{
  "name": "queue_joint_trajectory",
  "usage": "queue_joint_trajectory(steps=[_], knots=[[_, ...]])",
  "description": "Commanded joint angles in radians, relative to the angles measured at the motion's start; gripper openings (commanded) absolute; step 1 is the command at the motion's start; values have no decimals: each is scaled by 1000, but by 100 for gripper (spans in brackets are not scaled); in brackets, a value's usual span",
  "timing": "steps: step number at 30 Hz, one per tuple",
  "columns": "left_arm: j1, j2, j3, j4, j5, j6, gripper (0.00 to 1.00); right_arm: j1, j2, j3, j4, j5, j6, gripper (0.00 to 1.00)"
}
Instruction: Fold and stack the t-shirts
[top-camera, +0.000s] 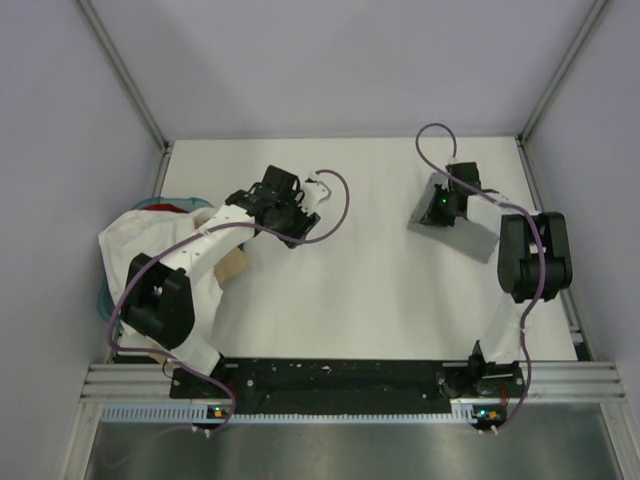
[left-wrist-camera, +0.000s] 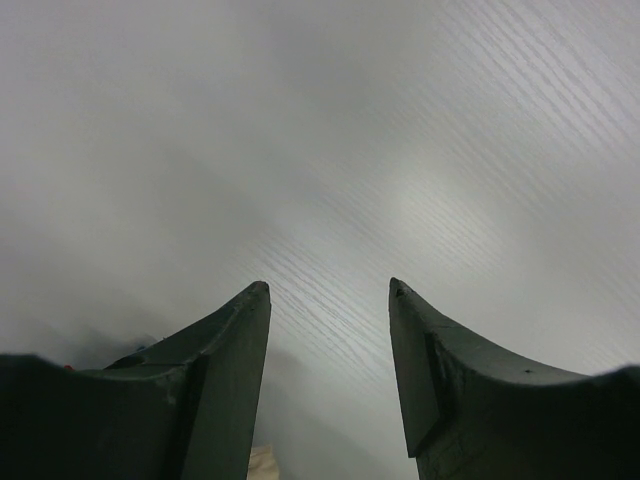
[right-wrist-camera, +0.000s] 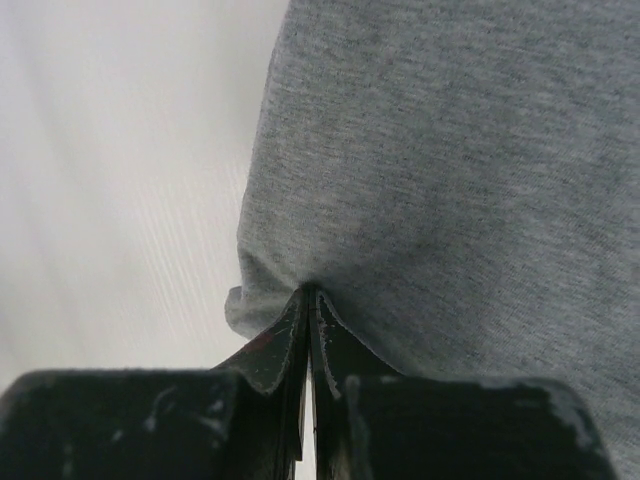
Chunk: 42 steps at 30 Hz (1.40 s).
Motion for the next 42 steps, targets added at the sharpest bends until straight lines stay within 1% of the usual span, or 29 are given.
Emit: queue_joint_trajectory(steps=[1, 3, 5, 7, 8, 11, 14, 17, 21, 23, 26, 28, 33, 35, 37, 42], knots=[[1, -7, 22, 24, 12, 9, 55, 13, -131, 61, -51, 42, -56, 0], [1, -10, 21, 24, 9, 9, 55, 11, -209, 52, -78, 100, -77, 0], [1, -20, 19, 24, 10, 9, 55, -21, -301, 0, -86, 149, -64, 0], [1, -27, 13, 24, 9, 9, 56, -70, -364, -80, -83, 137, -9, 0], [0, -33, 10, 24, 10, 12, 56, -125, -385, -120, -74, 131, 25, 0], [1, -43, -1, 30, 12, 12, 55, -232, -419, -239, -13, 111, 116, 0], [0, -46, -7, 30, 16, 13, 56, -332, -395, -322, 88, 36, 221, 0], [1, -50, -15, 38, 16, 18, 56, -378, -322, -355, 185, 22, 304, 0], [0, -50, -19, 41, 6, 19, 55, -387, -177, -289, 191, 25, 349, 0], [3, -46, -18, 39, 7, 21, 56, -403, -119, -277, 201, 36, 399, 0], [1, -44, -13, 38, -2, 24, 55, -411, -103, -306, 283, 54, 485, 0], [1, -40, -10, 36, -8, 26, 55, -411, -85, -294, 311, 66, 525, 0], [1, -24, -1, 31, -16, 29, 55, -411, 21, -133, 244, 50, 536, 0], [1, -24, 1, 30, -22, 29, 55, -404, 45, -111, 250, 42, 565, 0], [3, -24, -1, 30, -28, 30, 56, -401, 59, -123, 282, 39, 602, 0], [1, -27, 2, 24, -31, 33, 55, -401, -14, -229, 336, 73, 636, 0]])
